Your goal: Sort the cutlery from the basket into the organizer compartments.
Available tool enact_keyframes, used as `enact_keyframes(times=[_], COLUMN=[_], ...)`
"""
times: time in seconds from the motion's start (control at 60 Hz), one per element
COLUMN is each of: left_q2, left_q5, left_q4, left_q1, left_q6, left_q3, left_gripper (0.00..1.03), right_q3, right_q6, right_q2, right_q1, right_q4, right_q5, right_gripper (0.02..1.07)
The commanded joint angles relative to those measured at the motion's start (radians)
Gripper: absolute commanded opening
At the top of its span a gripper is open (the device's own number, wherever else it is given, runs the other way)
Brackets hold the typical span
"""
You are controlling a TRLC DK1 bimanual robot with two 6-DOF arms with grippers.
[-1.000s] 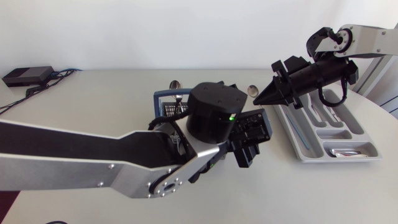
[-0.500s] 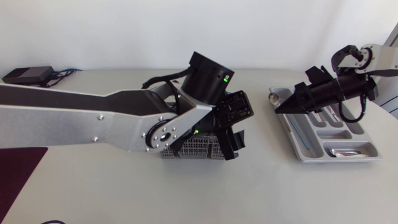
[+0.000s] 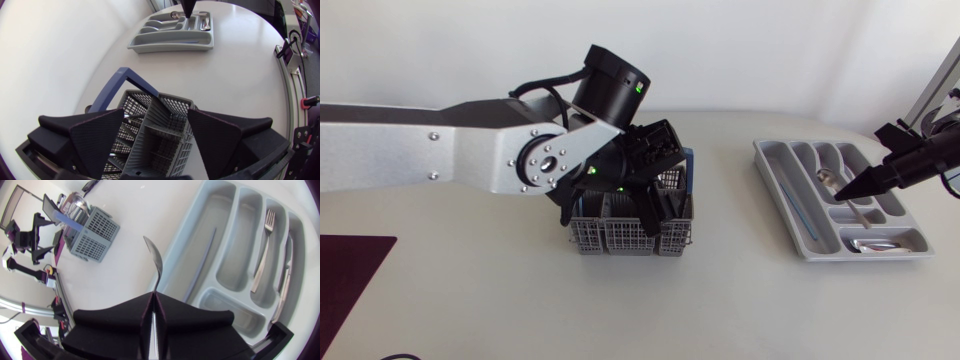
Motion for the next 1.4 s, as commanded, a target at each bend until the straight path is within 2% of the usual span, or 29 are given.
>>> enact_keyframes(times=[0.0, 0.067, 0.233, 0.517, 0.717, 0.933, 1.067, 1.383], left_q2=[-0.032, -0.037, -0.058, -0.100, -0.153, -0.216, -0.252, -0.321], left_q5=[0.034, 0.042, 0.061, 0.087, 0.087, 0.087, 0.094, 0.114], left_q4=[-0.033, -0.053, -0.109, -0.179, -0.182, -0.218, -0.254, -0.263], left_q1=[0.017, 0.023, 0.031, 0.052, 0.054, 0.057, 0.072, 0.112], left_q6=[0.013, 0.019, 0.044, 0.081, 0.101, 0.139, 0.151, 0.171], left_q3=[0.028, 0.031, 0.030, 0.010, -0.056, -0.120, -0.137, -0.200], left_gripper=[0.85, 0.85, 0.85, 0.85, 0.85, 0.85, 0.85, 0.85], right_q3=[0.110, 0.173, 0.145, 0.139, 0.083, -0.098, -0.158, -0.190], right_q6=[-0.184, -0.247, -0.465, -0.663, -0.749, -0.806, -0.841, -0.829], right_q2=[0.090, 0.133, 0.155, 0.190, 0.172, 0.116, 0.084, 0.047], right_q1=[-0.044, -0.077, -0.126, -0.175, -0.183, -0.156, -0.139, -0.114], right_q4=[-0.092, -0.118, -0.115, -0.101, 0.005, 0.223, 0.278, 0.353], right_q5=[0.045, 0.066, 0.178, 0.313, 0.364, 0.491, 0.529, 0.533], right_gripper=[0.08, 0.08, 0.08, 0.08, 0.08, 0.08, 0.08, 0.09])
